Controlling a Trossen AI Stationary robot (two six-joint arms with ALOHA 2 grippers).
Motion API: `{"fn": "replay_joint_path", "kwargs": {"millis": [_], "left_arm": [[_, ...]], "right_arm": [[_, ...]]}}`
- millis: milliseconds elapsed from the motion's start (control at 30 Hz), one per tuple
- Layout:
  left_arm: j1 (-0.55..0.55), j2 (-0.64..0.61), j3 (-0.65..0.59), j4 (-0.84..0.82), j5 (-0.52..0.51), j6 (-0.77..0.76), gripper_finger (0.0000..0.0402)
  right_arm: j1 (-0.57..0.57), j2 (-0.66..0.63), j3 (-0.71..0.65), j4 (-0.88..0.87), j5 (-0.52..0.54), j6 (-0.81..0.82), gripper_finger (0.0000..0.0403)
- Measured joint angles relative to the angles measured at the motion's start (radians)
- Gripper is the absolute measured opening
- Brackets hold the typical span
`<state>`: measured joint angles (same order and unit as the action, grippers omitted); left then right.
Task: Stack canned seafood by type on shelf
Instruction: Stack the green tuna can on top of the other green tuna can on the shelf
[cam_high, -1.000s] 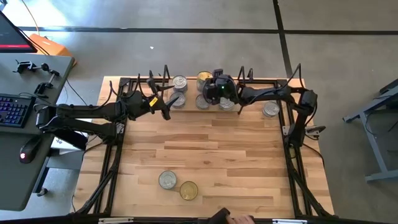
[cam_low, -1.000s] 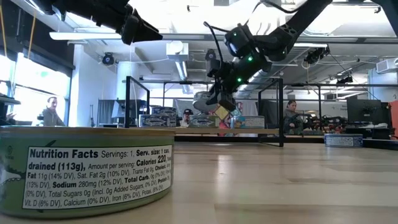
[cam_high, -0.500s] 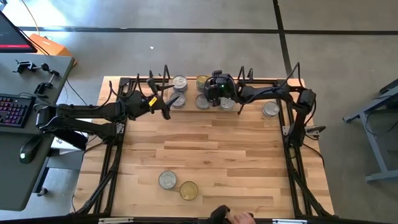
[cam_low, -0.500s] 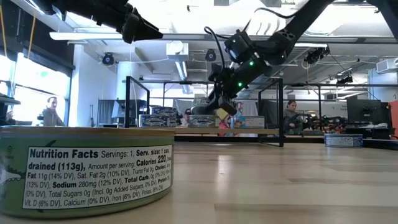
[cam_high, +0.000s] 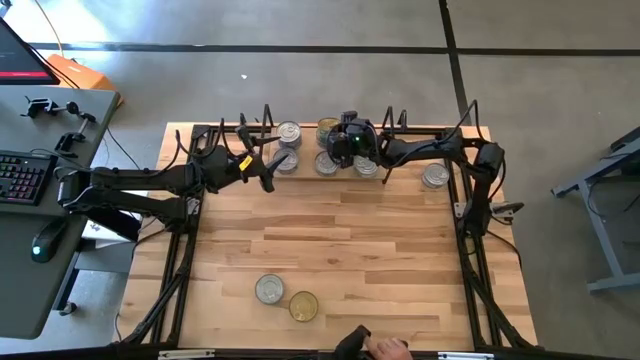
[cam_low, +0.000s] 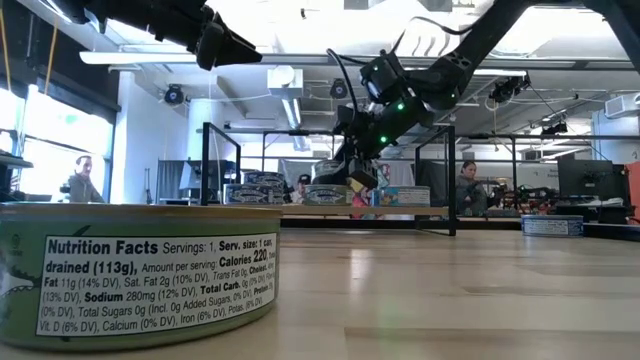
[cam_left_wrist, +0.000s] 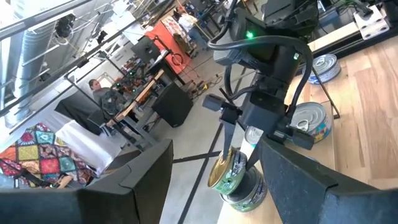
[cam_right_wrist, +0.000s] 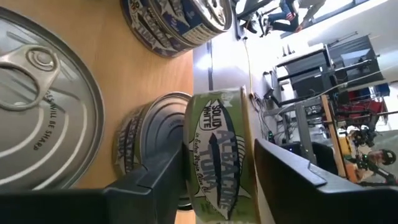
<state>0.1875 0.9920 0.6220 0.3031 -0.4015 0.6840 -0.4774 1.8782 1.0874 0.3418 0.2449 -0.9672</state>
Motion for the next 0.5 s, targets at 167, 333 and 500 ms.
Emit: {"fn": "replay_joint_path", "kwargs": {"millis": [167,333,500], "left_arm": [[0.0,0.0,0.0,0.0,0.0,0.0,0.0232],[0.0,0.0,0.0,0.0,0.0,0.0,0.0232],[0.0,0.0,0.0,0.0,0.0,0.0,0.0232]], "right_arm": [[0.0,0.0,0.0,0.0,-0.013,0.009,0.0188],[0.0,0.0,0.0,-0.001,-0.02,0.023,0.019],[0.0,-0.002,0.0,-0.004,-0.063,0.025,0.0213]]}}
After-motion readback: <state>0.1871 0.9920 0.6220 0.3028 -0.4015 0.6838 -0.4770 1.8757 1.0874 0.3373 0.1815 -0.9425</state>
